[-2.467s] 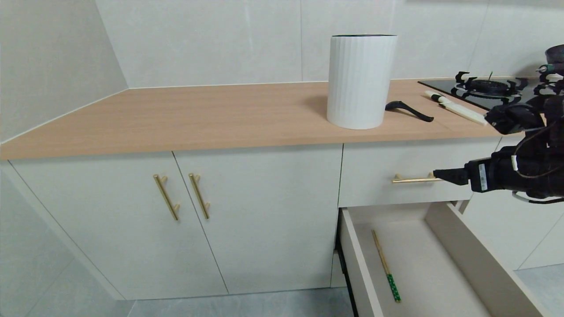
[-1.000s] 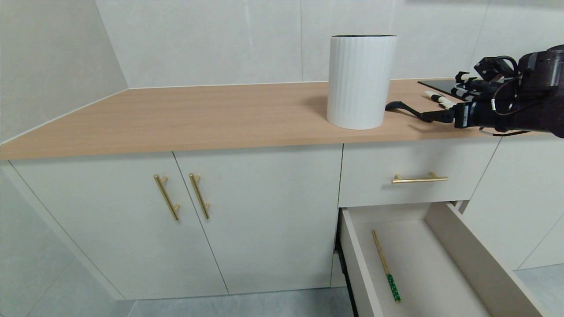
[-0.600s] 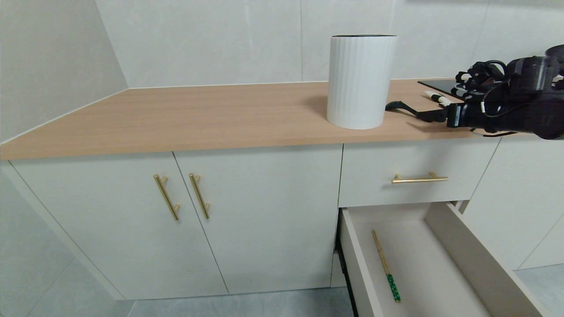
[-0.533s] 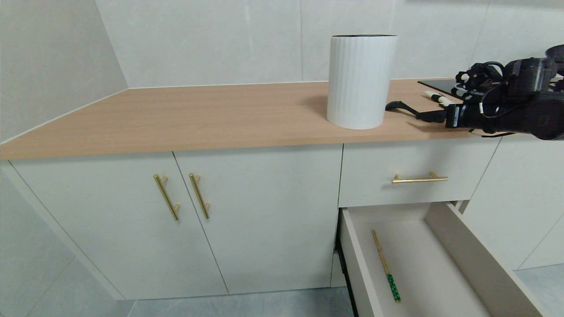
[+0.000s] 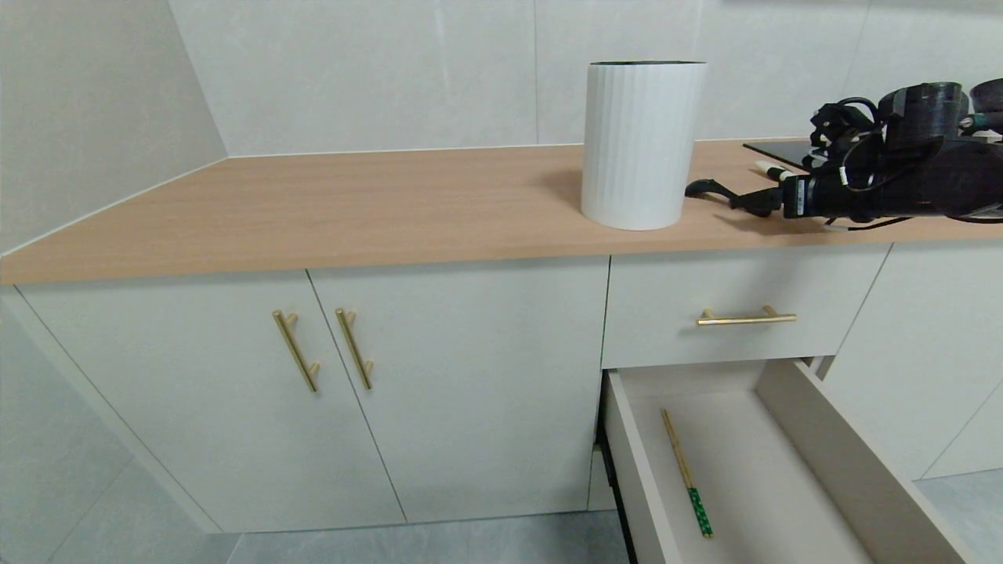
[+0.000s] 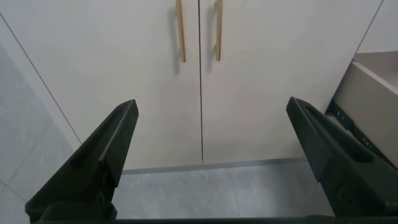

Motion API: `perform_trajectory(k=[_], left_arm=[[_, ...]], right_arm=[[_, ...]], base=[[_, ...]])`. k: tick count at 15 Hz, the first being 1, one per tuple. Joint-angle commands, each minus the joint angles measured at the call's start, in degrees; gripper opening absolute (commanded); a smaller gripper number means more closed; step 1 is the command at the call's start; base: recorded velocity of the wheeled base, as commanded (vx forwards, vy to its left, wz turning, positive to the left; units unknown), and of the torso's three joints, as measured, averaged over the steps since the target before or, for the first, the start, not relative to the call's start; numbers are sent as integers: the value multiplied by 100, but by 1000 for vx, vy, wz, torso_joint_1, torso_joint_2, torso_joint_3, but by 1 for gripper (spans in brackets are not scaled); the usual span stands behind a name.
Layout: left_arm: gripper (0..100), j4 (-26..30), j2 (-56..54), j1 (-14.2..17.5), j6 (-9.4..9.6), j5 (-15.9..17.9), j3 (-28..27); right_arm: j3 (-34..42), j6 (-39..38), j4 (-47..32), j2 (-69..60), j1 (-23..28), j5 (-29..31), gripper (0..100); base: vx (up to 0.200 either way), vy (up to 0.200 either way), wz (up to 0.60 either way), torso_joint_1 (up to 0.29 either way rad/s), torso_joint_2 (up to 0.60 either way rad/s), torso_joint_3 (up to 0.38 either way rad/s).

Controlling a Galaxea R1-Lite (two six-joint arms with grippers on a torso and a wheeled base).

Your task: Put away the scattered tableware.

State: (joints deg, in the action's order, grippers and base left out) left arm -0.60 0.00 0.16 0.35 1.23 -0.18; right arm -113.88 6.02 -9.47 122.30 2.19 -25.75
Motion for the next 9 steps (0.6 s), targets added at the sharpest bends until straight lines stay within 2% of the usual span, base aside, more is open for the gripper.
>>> perform_trajectory(k=[1, 9], left_arm=[[100, -2, 0, 2, 0, 0, 1], [100, -2, 0, 2, 0, 0, 1]], right_arm=[[-71, 13, 7, 154, -61, 43, 100], [-71, 145, 7, 189, -79, 597, 100]], base=[[0, 0, 0, 0, 0, 0], [0, 0, 0, 0, 0, 0]])
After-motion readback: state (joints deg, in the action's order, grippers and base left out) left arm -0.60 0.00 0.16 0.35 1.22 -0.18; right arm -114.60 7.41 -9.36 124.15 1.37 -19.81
